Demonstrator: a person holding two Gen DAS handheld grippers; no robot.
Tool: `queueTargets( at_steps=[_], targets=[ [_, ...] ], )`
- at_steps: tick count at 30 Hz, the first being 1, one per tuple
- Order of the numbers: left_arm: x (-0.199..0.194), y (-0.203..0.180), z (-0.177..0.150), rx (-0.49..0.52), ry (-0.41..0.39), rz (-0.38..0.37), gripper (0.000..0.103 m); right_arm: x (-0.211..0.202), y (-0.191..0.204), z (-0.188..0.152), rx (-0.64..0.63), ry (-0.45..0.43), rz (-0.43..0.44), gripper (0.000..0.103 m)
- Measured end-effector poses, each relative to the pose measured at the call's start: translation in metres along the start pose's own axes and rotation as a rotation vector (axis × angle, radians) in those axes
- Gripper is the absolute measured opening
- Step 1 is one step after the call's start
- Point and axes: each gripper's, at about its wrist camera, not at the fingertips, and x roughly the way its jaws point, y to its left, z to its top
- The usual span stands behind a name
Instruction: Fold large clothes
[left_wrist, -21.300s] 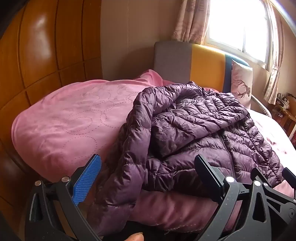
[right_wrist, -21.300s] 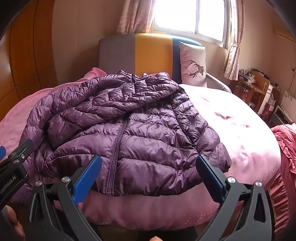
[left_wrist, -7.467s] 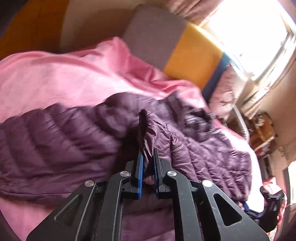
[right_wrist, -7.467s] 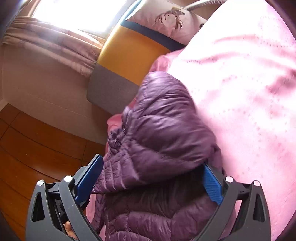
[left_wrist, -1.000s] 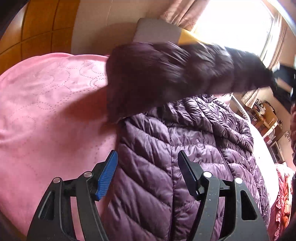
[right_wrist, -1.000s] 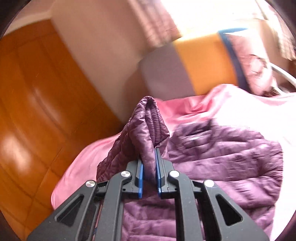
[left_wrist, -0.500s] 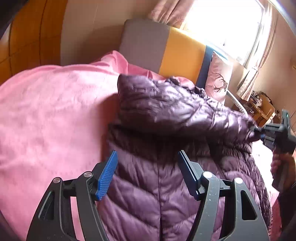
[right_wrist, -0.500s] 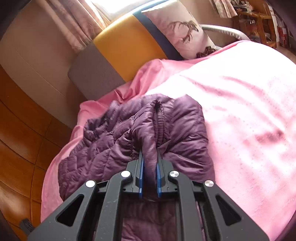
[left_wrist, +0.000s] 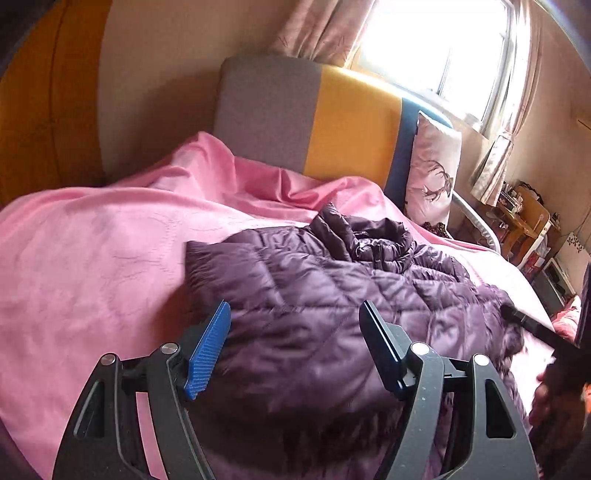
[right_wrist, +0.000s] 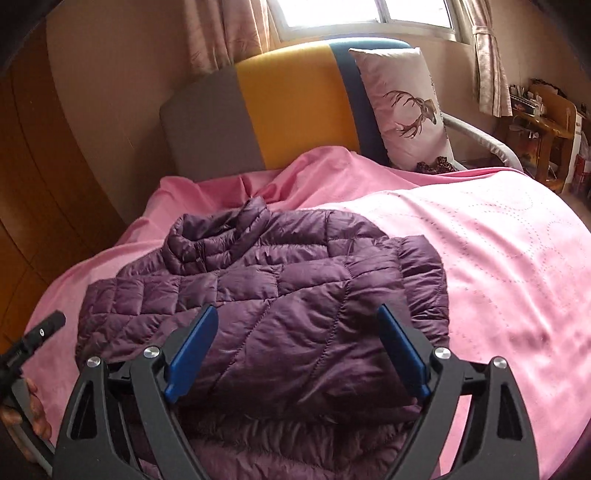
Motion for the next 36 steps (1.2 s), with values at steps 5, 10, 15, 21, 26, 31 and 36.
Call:
queueTargets(
  at_steps=[5, 10, 15, 21, 26, 31, 36],
  targets=[
    [0.054, 0.003, -0.002, -0.011, 0.096, 0.048, 0.071, 0.046, 0.002, -0.013, -0.065, 0.048, -0.107, 0.094],
    [0.081, 0.014, -0.023, -0.013, 0.140, 0.063, 0.071, 0.072, -0.003, -0.026, -0.076, 0.075, -0.100, 0.096],
    [0.093, 0.019, -0.033, -0.017, 0.142, 0.070, 0.072, 0.093, -0.007, -0.028, -0.070, 0.117, -0.093, 0.097],
    [0.101, 0.019, -0.037, -0.015, 0.135, 0.088, 0.072, 0.113, -0.004, -0.026, -0.093, 0.151, -0.111, 0.099],
    [0.095, 0.016, -0.037, -0.005, 0.127, 0.096, 0.072, 0.114, -0.003, -0.027, -0.098, 0.146, -0.114, 0.100],
    [0.046, 0.002, -0.040, 0.030, 0.073, 0.209, 0.090, 0.103, -0.004, -0.024, -0.075, 0.129, -0.078, 0.101],
    [-0.014, -0.003, -0.063, 0.022, 0.009, 0.227, 0.090, 0.070, 0.001, -0.021, -0.085, 0.126, -0.084, 0.101]
  ],
)
